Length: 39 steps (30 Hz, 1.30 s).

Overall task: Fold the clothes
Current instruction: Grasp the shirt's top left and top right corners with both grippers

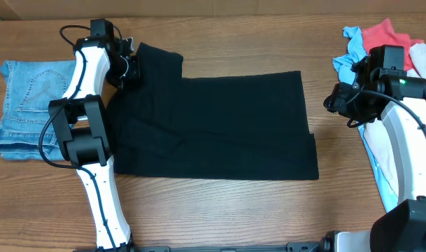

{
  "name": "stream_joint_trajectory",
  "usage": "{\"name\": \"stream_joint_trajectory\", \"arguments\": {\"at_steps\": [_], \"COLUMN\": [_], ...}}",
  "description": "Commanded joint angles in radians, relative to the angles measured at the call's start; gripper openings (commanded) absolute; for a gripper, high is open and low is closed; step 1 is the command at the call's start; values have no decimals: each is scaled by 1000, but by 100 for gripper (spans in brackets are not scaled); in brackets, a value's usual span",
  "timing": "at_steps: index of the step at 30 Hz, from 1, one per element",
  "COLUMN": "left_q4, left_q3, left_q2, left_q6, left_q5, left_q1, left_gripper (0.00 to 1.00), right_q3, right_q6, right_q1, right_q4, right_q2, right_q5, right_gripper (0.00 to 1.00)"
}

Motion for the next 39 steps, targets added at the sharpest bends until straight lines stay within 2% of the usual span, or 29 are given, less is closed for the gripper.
{"name": "stream_joint_trajectory", "arguments": {"at_steps": [1, 6, 11, 17, 24, 25, 26, 27, 30, 32, 34, 35, 39], "left_q4": [-47, -91, -100, -93, -83, -82, -82, -82, -82, -82, -82, -82, -84], "left_q3": [7, 7, 7, 7, 7, 7, 7, 7, 7, 7, 7, 7, 8], "left_q2": [34, 34, 34, 34, 34, 34, 34, 34, 34, 34, 34, 34, 22], "left_q6": [6, 4, -26, -42, -42, -42, -42, -42, -42, -42, -58, -61, -64], "left_q5": [-35, -34, -33, -34, -34, -34, -34, -34, -34, -34, -32, -30, -22], "left_q1": [11, 16, 16, 16, 16, 16, 16, 16, 16, 16, 16, 16, 17], "left_gripper": [12, 12, 13, 14, 14, 14, 14, 14, 14, 13, 6, 4, 4], "right_q3": [0, 138, 386, 399, 397, 397, 397, 397, 397, 397, 397, 397, 408], "right_q6": [-70, -75, -89, -120, -120, -120, -121, -120, -120, -116, -116, -116, -68], "right_q1": [21, 48, 64, 102, 121, 121, 121, 121, 121, 121, 121, 121, 113], "right_q4": [20, 97, 246, 440, 451, 447, 441, 427, 409, 407, 404, 402, 381], "right_q2": [63, 299, 567, 706, 756, 756, 756, 756, 756, 756, 756, 756, 753], "right_q5": [-11, -49, -68, -79, -51, -48, -48, -48, -43, -21, -21, -21, 28], "right_gripper": [49, 52, 63, 65, 65, 63, 59, 51, 42, 26, 7, 4, 4]}}
